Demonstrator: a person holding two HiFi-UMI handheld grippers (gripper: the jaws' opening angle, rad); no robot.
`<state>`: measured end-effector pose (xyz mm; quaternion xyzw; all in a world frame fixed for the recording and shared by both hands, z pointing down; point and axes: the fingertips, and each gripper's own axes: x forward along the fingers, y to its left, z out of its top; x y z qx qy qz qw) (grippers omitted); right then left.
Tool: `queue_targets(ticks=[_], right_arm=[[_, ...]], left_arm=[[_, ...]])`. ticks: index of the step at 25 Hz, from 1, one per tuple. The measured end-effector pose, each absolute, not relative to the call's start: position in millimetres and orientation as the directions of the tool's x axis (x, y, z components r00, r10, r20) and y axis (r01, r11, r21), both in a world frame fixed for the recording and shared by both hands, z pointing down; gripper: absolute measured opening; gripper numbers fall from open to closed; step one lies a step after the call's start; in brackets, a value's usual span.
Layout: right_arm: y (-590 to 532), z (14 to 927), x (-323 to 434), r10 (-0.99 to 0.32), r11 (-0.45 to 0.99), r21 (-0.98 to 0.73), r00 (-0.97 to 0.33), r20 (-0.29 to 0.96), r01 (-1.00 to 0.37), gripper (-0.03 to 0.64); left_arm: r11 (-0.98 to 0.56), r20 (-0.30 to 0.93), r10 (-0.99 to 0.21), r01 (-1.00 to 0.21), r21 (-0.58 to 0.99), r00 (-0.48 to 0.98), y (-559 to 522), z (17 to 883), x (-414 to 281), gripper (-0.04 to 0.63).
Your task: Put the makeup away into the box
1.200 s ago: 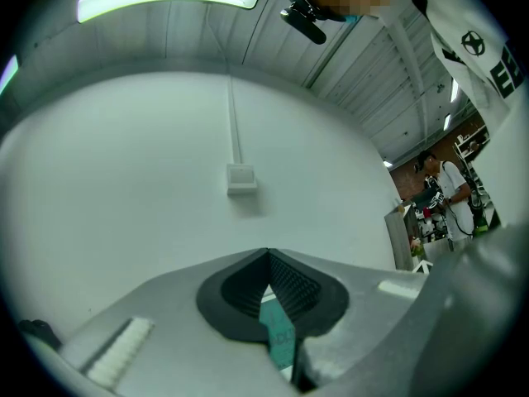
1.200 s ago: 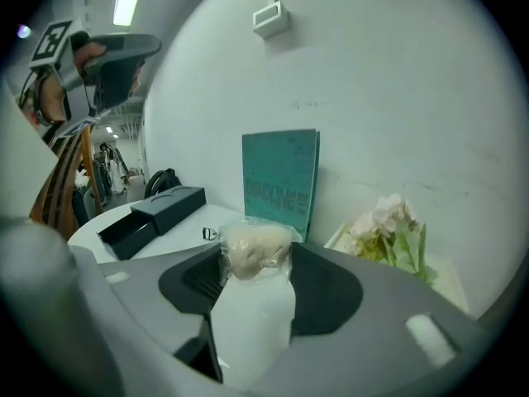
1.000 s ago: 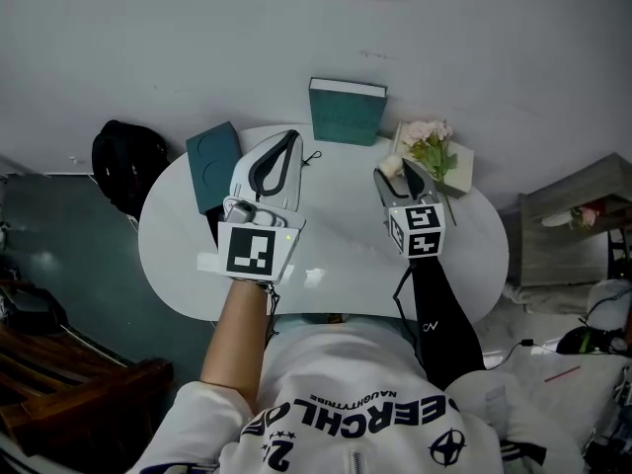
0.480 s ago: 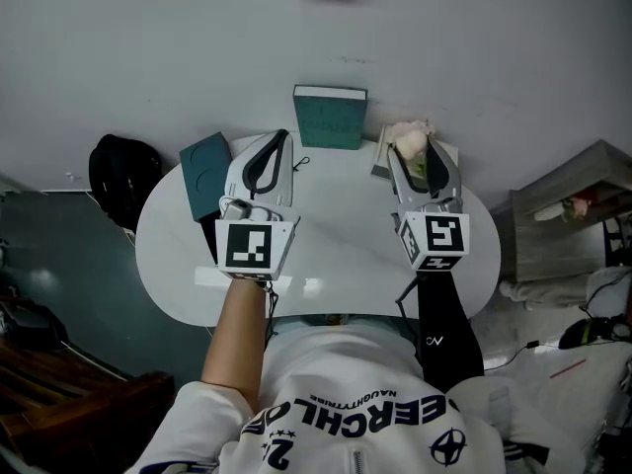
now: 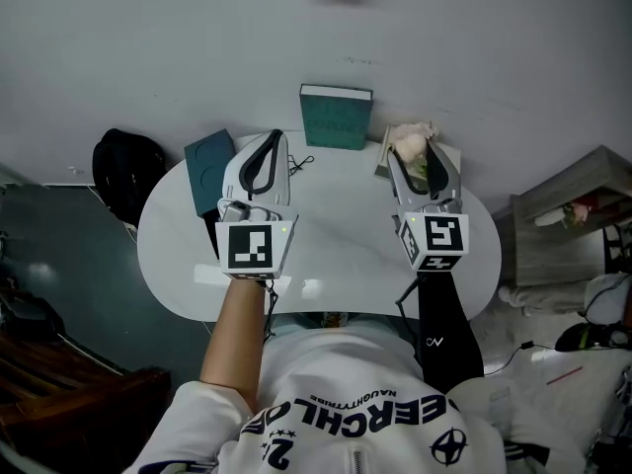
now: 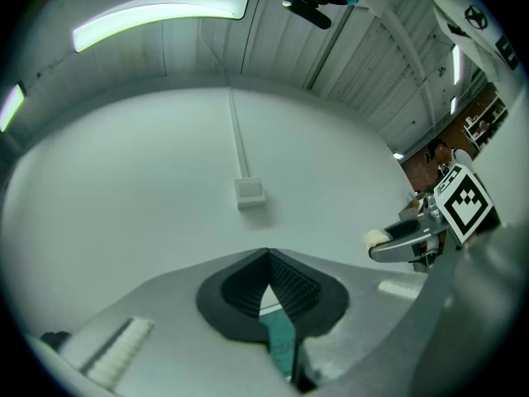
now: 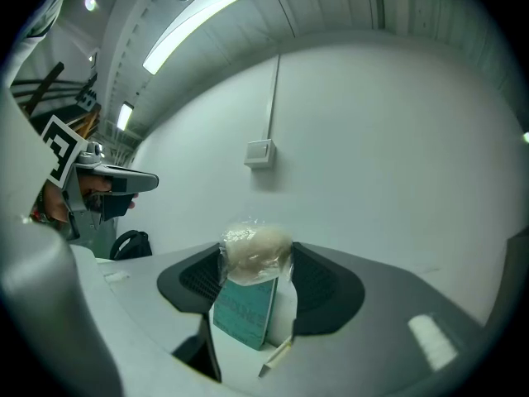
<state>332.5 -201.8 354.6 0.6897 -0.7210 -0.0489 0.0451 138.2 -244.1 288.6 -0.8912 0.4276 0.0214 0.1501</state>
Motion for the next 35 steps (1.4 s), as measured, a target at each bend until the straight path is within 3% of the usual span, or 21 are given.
queue_targets(ticks=[8,26,35], right_arm=[[-221,354,279,-0.992,0.125,0.139,-0.127,-0.008,-0.982,0.268],[-246,350,69,-0.933,0.357,0.14,-0.359,0.012,-0.923,0.268],[-238,353,7,-0.913,0.404,0.157,-0.407,0.014,-0.901,0.267]], left_arm=[[-0.519,-0.198,-0.798,-0.816,-0.255,0.569,-241,282,81,0.006],[-0.384,-0.187,-0.885,-0.896,-0.223,0.426,-233,281,-105,0.005],[-0.383,-0.191,-0.886,-0.899,-0.21,0.422,-223,289,-151,0.003]])
